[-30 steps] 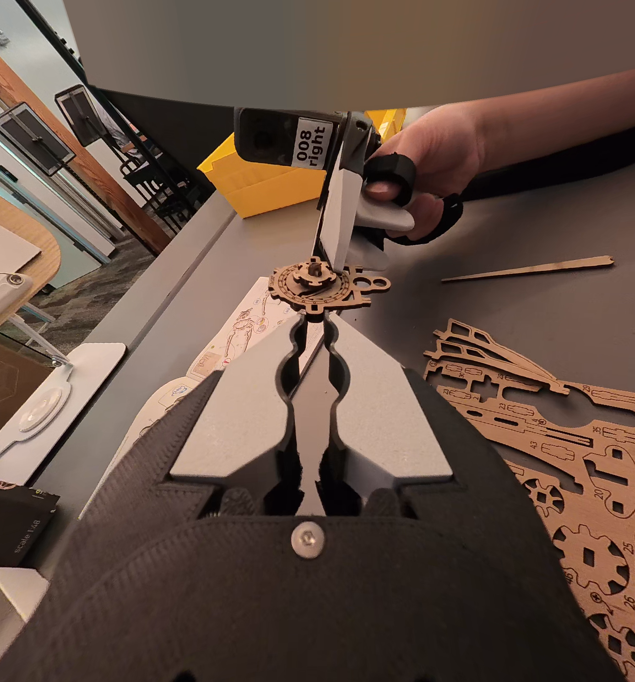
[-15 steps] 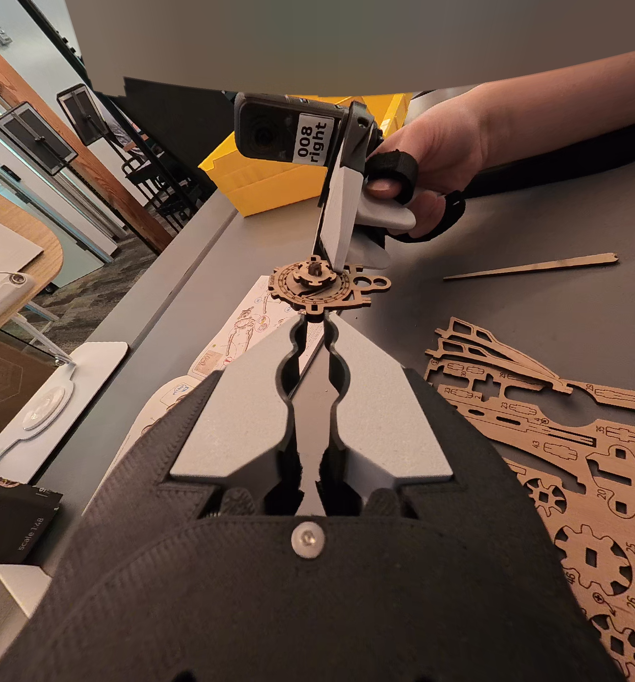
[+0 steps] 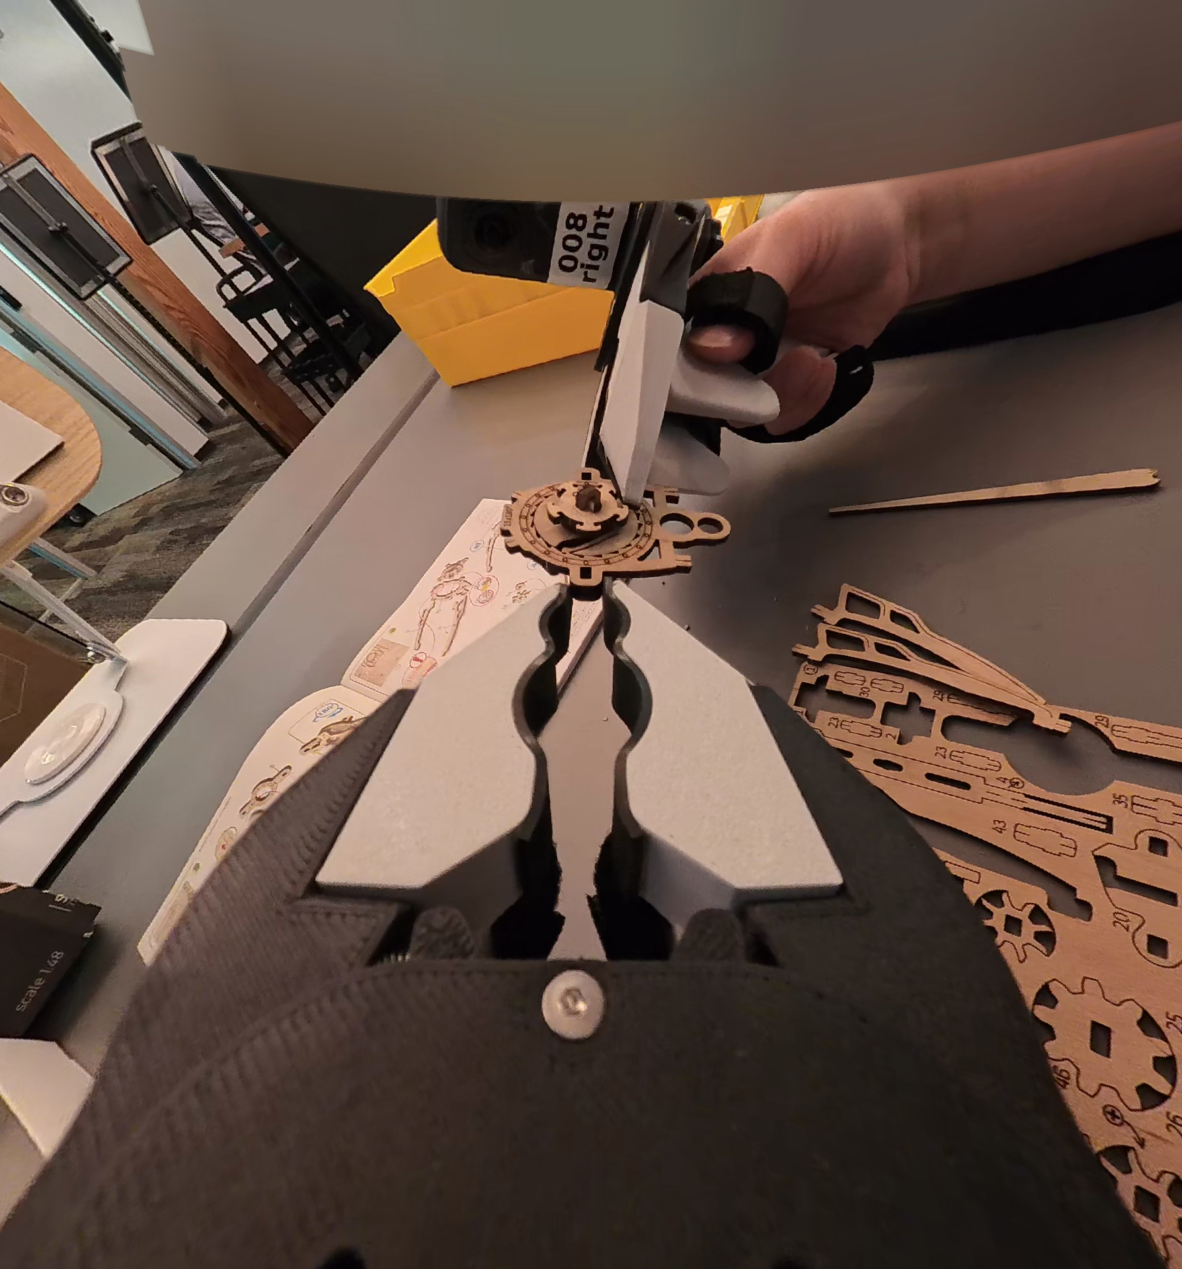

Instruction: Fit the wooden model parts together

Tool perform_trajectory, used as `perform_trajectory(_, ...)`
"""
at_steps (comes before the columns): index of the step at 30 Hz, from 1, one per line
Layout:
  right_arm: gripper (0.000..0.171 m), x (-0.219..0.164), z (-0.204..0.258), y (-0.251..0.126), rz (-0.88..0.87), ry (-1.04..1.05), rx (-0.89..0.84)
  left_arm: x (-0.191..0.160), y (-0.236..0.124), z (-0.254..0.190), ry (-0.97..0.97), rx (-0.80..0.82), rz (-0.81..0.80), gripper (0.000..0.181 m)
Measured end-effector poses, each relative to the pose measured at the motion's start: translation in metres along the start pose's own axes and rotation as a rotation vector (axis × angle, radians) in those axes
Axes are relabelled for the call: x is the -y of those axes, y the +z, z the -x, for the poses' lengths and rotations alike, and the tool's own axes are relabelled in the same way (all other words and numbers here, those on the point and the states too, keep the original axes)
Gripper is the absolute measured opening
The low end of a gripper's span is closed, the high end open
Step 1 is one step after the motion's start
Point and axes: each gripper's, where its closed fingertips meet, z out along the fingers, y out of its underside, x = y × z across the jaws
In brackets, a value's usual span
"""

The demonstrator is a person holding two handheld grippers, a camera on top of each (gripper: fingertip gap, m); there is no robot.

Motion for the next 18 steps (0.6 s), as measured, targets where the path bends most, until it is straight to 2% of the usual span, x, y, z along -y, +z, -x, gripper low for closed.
perform_trajectory(12,0.015,0.008,-0.004,-0.005,-0.044,-0.006,-0.028,-0.009,0.001,0.013,-0.086,0.03,0.027,0.002)
perform_trajectory(18,0.015,0.013,-0.004,-0.008,-0.072,-0.017,-0.04,-0.013,0.002,0.017,-0.199,0.002,0.033,0.009)
